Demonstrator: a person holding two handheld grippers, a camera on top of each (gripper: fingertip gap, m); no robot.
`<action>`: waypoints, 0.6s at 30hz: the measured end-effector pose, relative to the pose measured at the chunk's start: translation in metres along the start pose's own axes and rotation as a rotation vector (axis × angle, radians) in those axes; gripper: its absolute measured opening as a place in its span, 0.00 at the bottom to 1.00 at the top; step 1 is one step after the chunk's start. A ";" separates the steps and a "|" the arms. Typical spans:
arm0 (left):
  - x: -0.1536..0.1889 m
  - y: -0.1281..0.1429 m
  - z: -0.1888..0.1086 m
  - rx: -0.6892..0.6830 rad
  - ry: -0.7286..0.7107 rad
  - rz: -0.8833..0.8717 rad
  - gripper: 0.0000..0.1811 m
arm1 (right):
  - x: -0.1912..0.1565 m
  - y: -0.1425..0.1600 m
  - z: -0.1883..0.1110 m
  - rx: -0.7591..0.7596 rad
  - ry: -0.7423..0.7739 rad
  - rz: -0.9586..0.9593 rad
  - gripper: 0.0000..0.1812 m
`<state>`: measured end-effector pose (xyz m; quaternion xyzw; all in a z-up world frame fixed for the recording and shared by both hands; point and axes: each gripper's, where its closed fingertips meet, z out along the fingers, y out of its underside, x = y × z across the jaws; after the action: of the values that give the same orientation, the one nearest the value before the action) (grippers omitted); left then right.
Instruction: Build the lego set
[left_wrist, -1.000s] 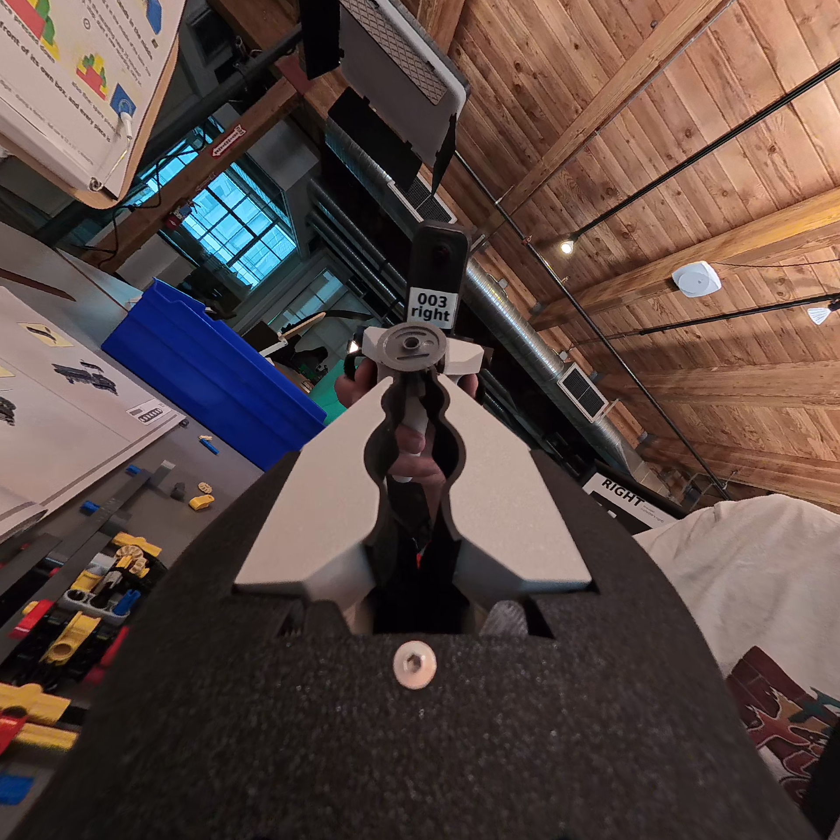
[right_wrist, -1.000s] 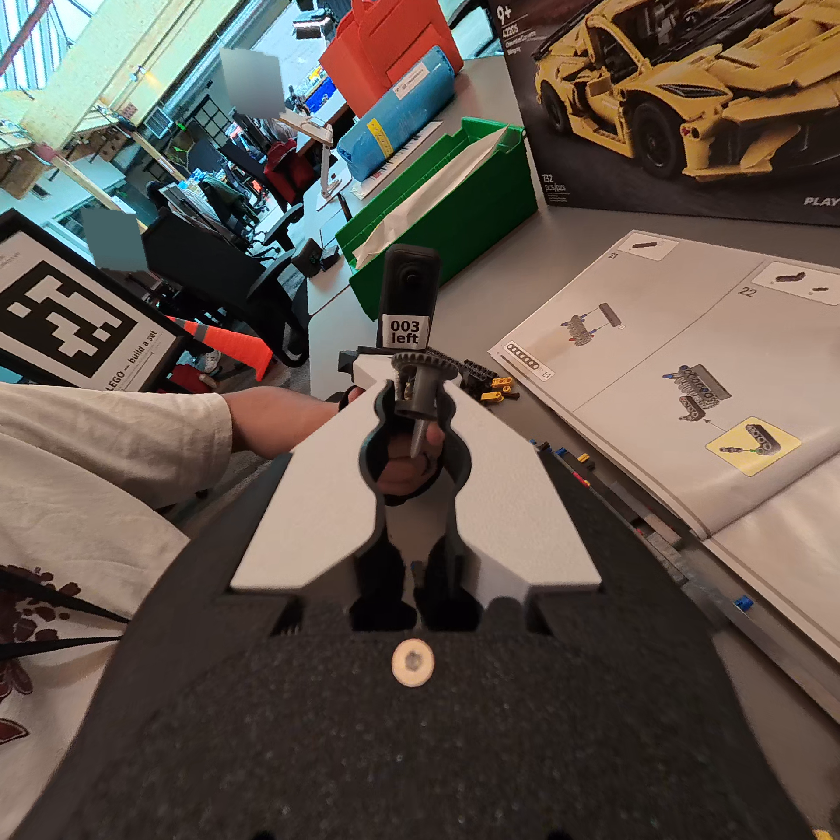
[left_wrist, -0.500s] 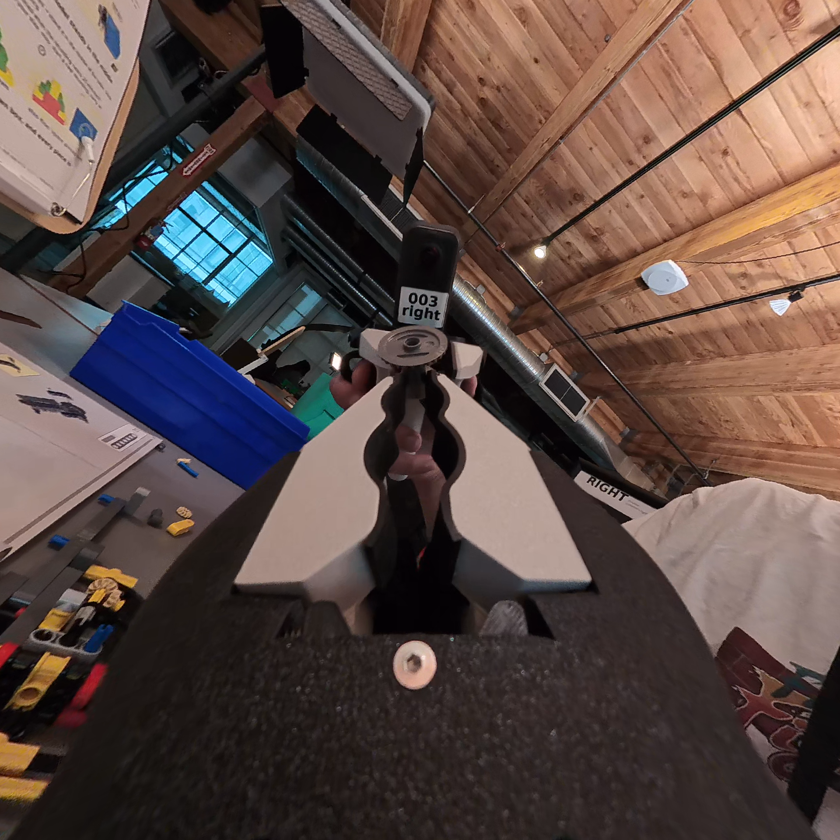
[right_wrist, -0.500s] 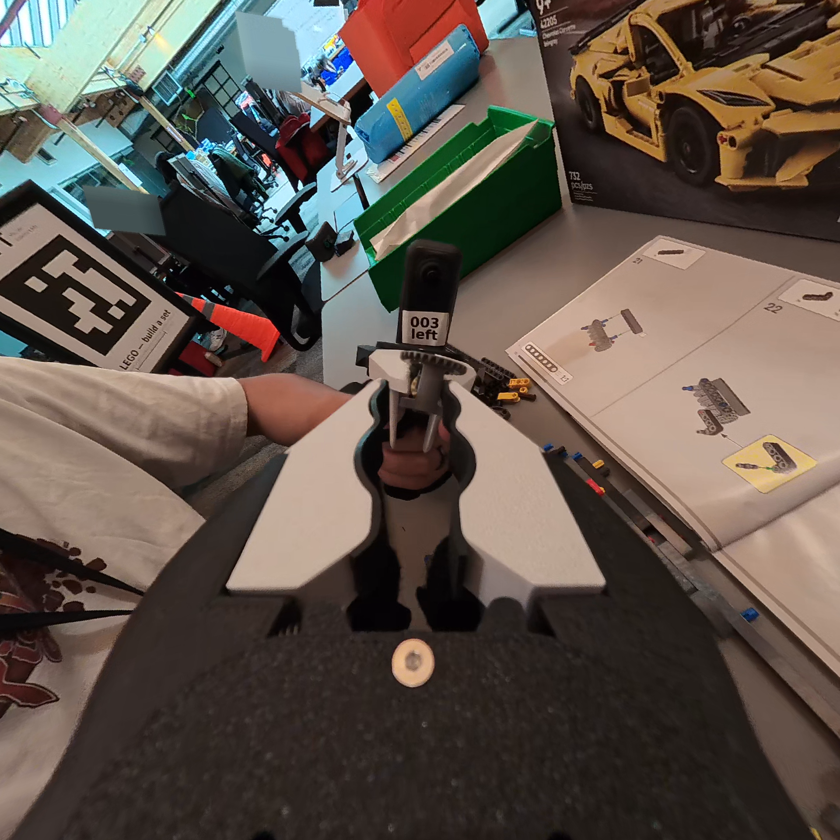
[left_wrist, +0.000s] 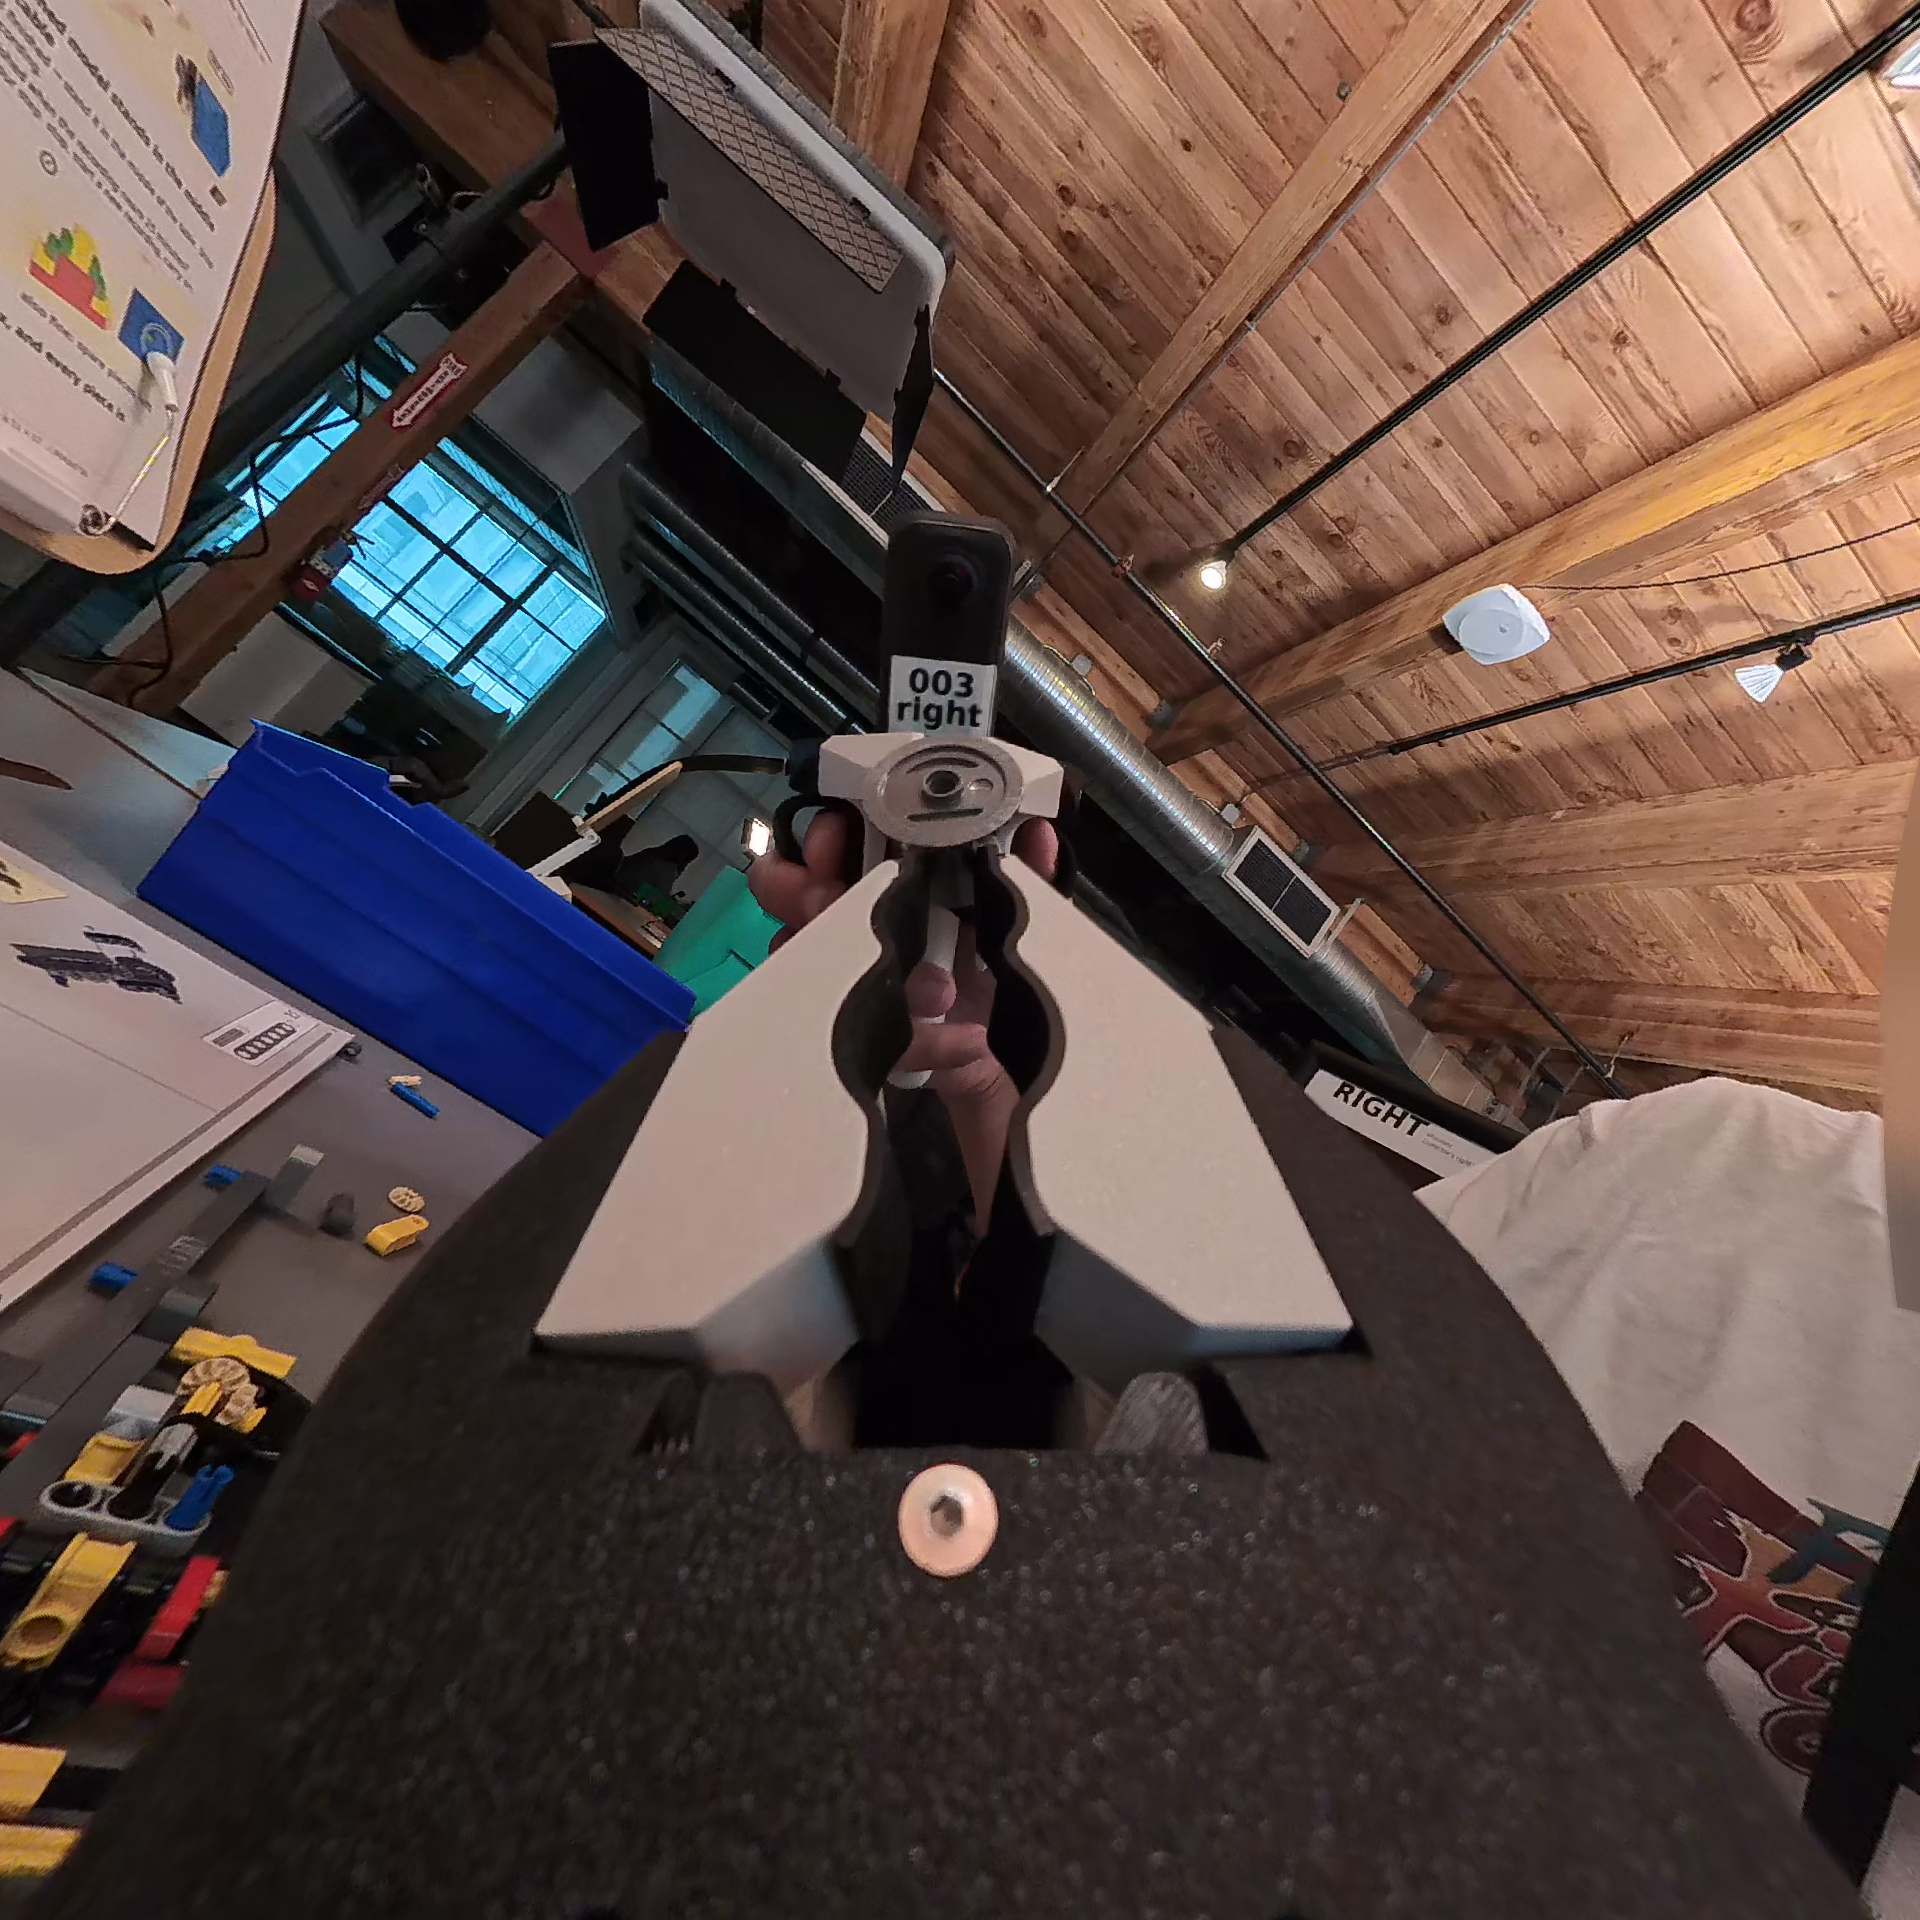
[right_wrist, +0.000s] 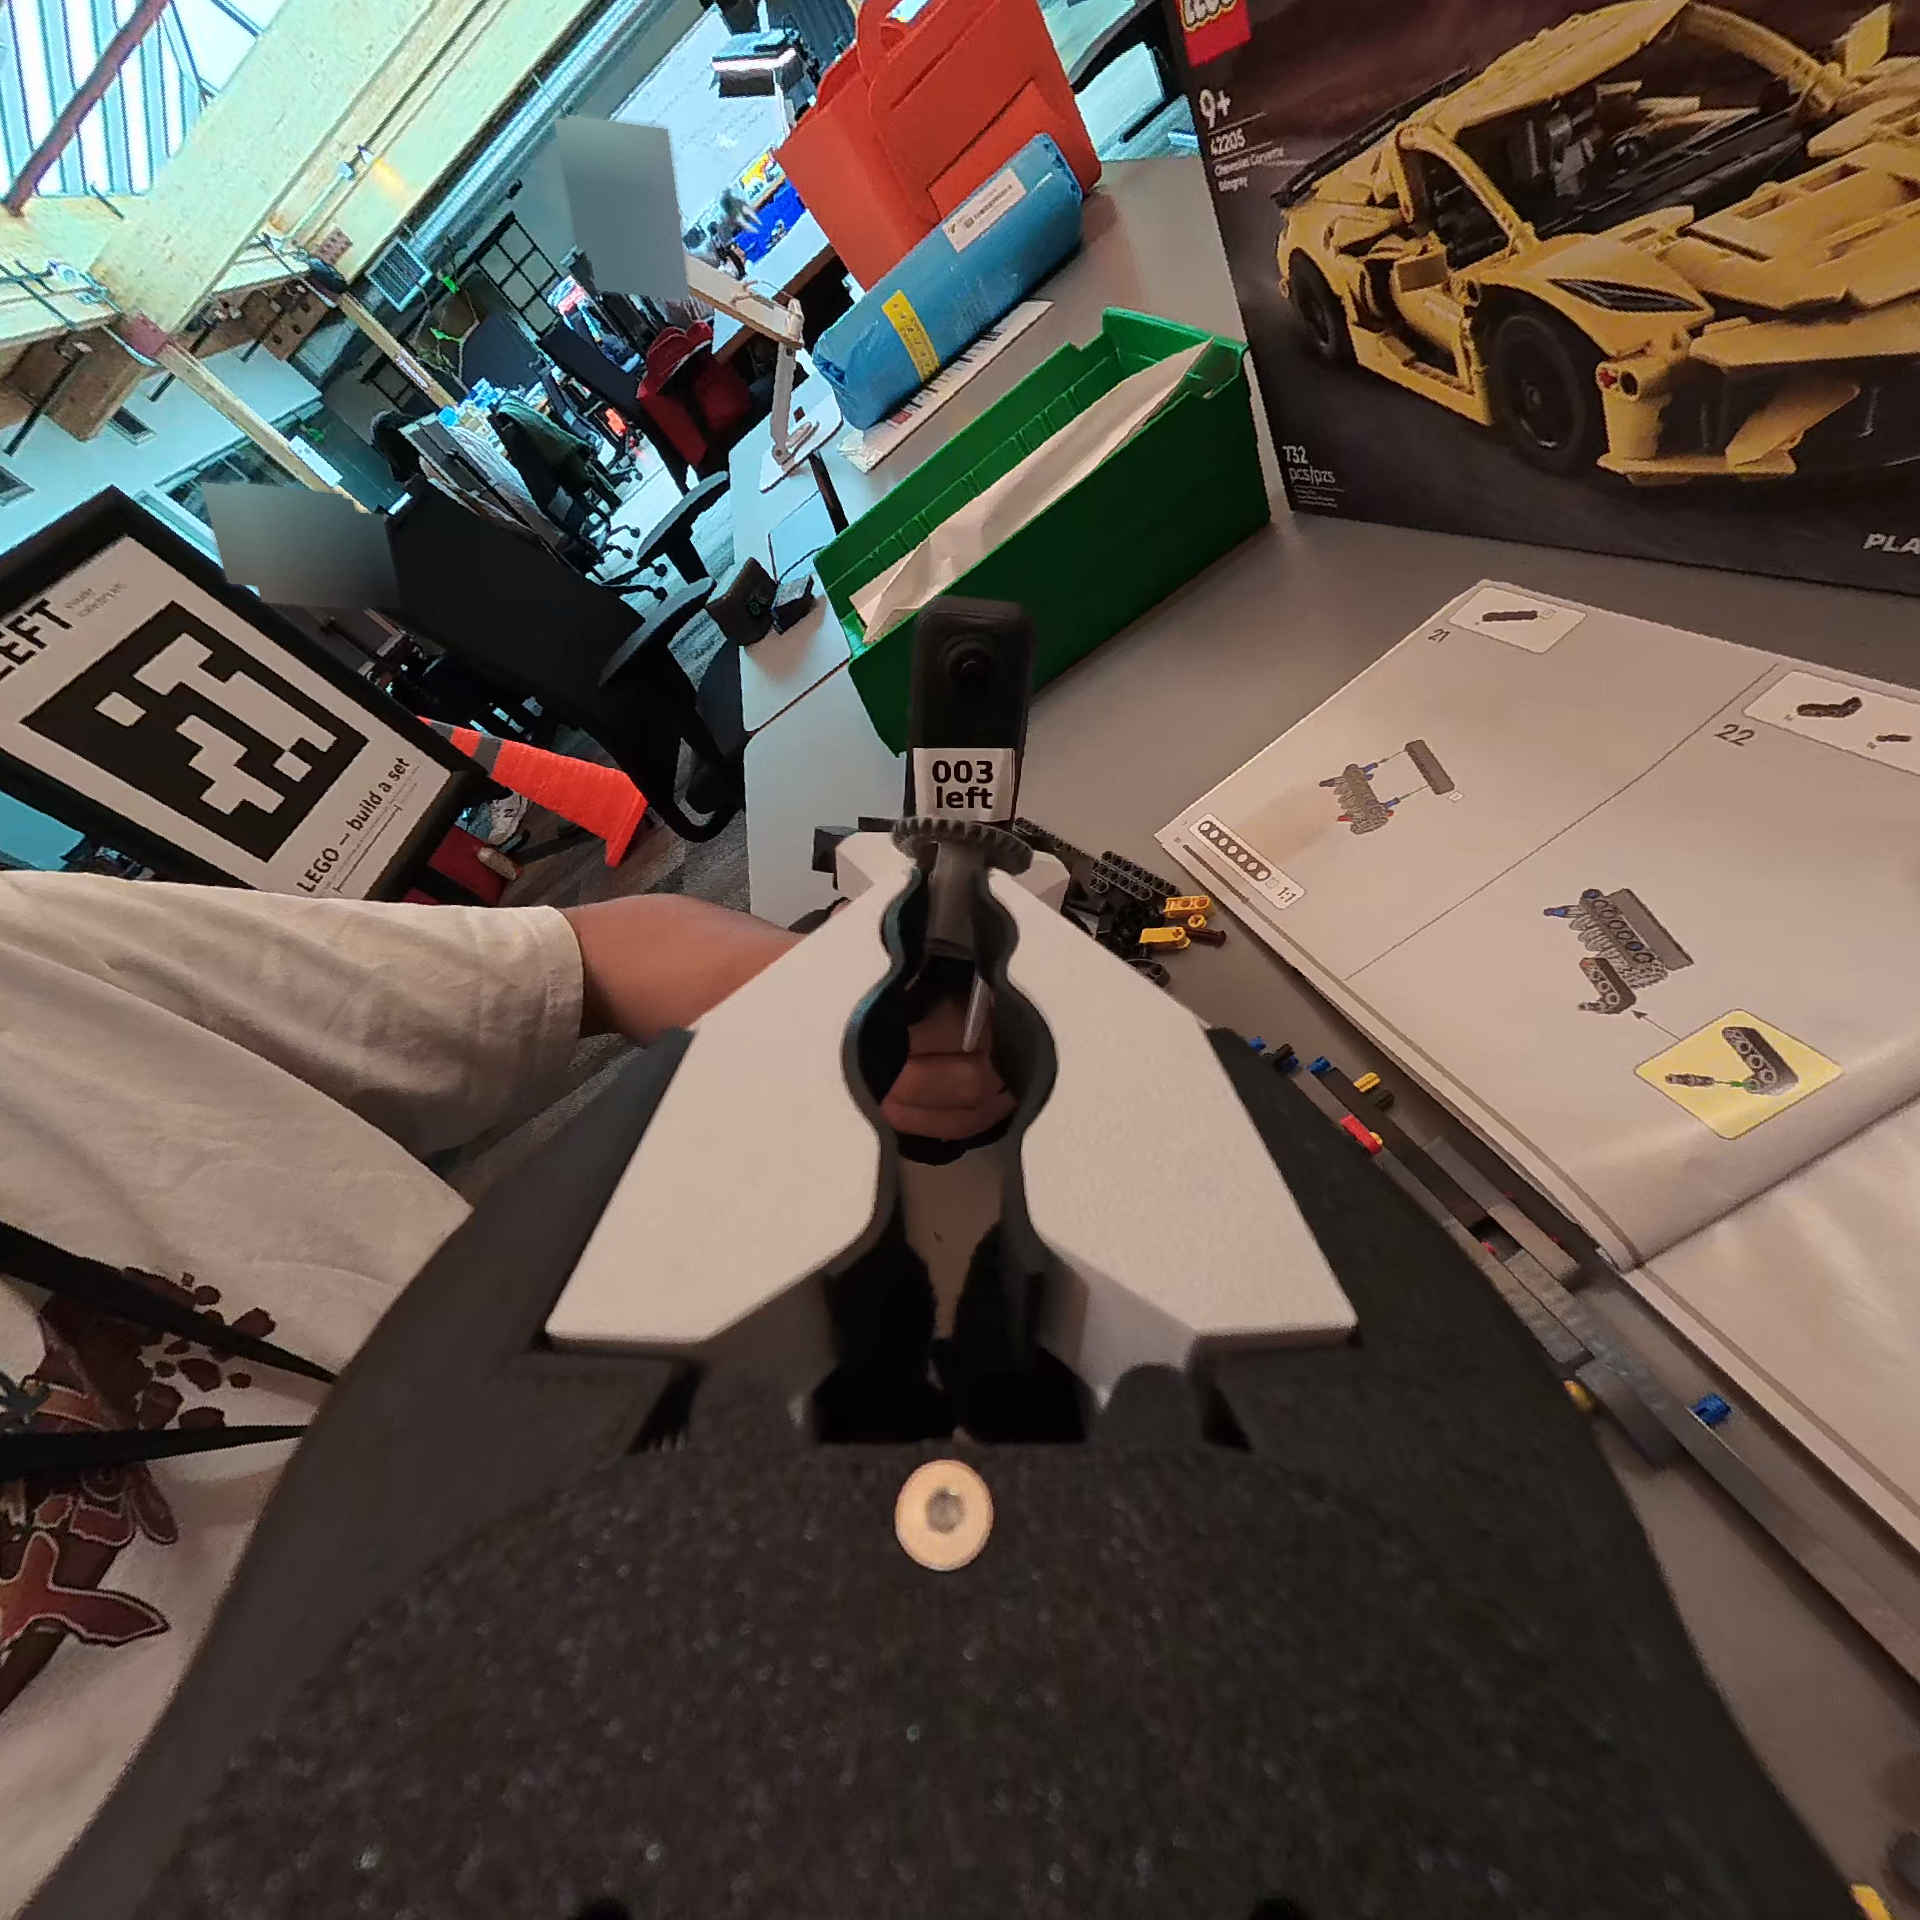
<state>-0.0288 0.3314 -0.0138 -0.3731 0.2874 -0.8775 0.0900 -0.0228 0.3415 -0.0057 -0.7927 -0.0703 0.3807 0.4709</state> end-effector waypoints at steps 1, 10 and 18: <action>0.000 0.000 0.000 -0.001 0.000 0.001 0.04 | 0.000 0.000 0.000 -0.004 0.004 -0.007 0.04; 0.002 0.000 0.001 0.000 0.003 0.017 0.04 | 0.001 0.002 0.002 -0.023 0.001 0.000 0.08; -0.002 0.001 0.000 -0.009 -0.024 0.032 0.04 | 0.002 0.003 0.002 -0.027 0.010 -0.017 0.04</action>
<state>-0.0273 0.3312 -0.0149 -0.3791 0.2963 -0.8702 0.1059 -0.0236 0.3415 -0.0096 -0.8004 -0.0798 0.3715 0.4637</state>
